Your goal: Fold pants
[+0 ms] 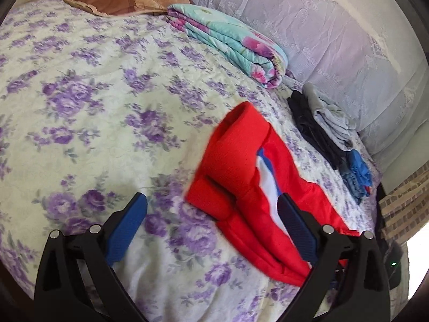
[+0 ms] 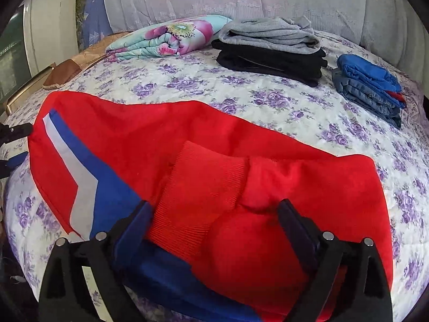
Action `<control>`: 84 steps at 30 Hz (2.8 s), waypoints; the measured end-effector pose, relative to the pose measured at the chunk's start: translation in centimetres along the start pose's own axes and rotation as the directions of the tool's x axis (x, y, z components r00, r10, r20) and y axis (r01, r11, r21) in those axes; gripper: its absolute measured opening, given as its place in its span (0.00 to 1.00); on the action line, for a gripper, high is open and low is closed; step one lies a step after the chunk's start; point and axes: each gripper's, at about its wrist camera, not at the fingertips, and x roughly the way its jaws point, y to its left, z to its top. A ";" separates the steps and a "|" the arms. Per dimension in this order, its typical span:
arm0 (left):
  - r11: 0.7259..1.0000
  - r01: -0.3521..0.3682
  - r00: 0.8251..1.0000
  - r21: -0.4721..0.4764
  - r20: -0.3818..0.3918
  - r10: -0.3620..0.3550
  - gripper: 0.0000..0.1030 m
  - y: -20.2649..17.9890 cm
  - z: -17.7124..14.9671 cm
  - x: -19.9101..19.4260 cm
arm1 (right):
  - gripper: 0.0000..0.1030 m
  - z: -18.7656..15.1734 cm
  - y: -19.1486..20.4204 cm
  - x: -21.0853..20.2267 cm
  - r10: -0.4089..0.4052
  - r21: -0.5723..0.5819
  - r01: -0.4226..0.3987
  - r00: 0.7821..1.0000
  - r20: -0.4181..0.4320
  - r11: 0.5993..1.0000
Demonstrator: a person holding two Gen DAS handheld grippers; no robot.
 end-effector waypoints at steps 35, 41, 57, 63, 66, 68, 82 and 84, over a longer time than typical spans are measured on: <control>0.955 0.145 0.989 -0.259 0.005 -0.149 0.25 0.7 0.6 0.9 | 0.96 -0.4 -1.8 -1.7 0.074 0.113 -0.084 0.993 0.094 0.990; 0.974 0.153 0.988 -0.168 0.038 -0.149 0.25 -1.6 0.7 -0.9 | 0.96 -0.9 -2.6 -1.7 -0.074 0.135 0.067 0.996 0.048 0.989; 0.938 0.100 0.970 0.332 0.178 -0.166 0.24 -16.3 -2.0 -5.3 | 0.96 -4.8 -13.5 -8.6 -0.154 0.452 0.026 0.956 0.250 0.892; 0.853 0.155 0.962 0.498 0.119 -0.245 0.24 -24.5 -5.8 -3.8 | 0.96 -9.2 -19.1 -8.5 -0.173 0.641 -0.024 0.955 0.242 0.767; 0.789 0.194 0.956 0.583 0.068 -0.285 0.24 -29.1 -9.2 -2.4 | 0.96 -10.8 -21.3 -7.8 -0.113 0.716 -0.129 0.953 0.280 0.686; 0.747 0.202 0.955 0.634 0.043 -0.295 0.24 -31.3 -11.7 -1.3 | 0.96 -11.3 -21.7 -8.4 -0.134 0.726 -0.152 0.938 0.321 0.671; 0.515 0.303 0.937 0.802 -0.153 -0.314 0.50 -33.2 -23.0 2.4 | 0.96 -12.1 -22.5 -8.6 -0.139 0.746 -0.195 0.922 0.360 0.637; 0.543 0.313 0.931 0.779 -0.138 -0.338 0.54 -32.4 -21.6 1.4 | 0.96 -12.1 -22.5 -8.6 -0.141 0.745 -0.190 0.924 0.356 0.639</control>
